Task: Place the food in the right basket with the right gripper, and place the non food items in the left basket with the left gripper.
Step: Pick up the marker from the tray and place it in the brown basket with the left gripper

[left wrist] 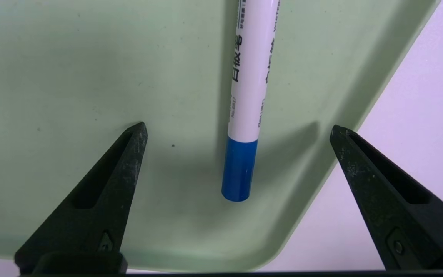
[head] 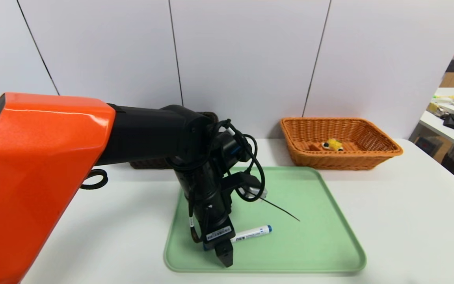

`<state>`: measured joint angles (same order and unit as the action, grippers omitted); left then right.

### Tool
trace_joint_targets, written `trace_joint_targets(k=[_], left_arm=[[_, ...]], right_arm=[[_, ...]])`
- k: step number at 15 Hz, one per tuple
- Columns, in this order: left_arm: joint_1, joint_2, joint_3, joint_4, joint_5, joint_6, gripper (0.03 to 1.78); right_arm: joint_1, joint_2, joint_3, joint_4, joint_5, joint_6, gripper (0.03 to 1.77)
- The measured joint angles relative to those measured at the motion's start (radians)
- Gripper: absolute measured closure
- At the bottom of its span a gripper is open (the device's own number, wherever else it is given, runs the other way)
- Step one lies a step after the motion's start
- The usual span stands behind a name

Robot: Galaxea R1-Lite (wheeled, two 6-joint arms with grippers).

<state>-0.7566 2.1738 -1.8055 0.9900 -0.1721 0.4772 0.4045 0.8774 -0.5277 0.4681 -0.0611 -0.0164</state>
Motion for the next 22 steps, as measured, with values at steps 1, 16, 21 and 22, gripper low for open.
trace_joint_targets(k=[1, 16, 21, 22], left_arm=[[0.000, 0.001, 0.000, 0.000, 0.001, -0.002, 0.12], [-0.026, 0.001, 0.051, -0.082, 0.058, 0.003, 0.12], [-0.027, -0.003, 0.061, -0.097, 0.060, -0.004, 0.20], [-0.026, -0.004, 0.067, -0.119, 0.059, -0.008, 0.38]], right_arm=[[0.000, 0.000, 0.000, 0.000, 0.000, 0.000, 0.10], [0.000, -0.009, -0.003, 0.000, -0.001, 0.000, 0.10], [0.000, -0.009, -0.003, 0.000, -0.001, -0.001, 0.10], [0.000, -0.009, -0.003, 0.000, -0.001, -0.001, 0.10]])
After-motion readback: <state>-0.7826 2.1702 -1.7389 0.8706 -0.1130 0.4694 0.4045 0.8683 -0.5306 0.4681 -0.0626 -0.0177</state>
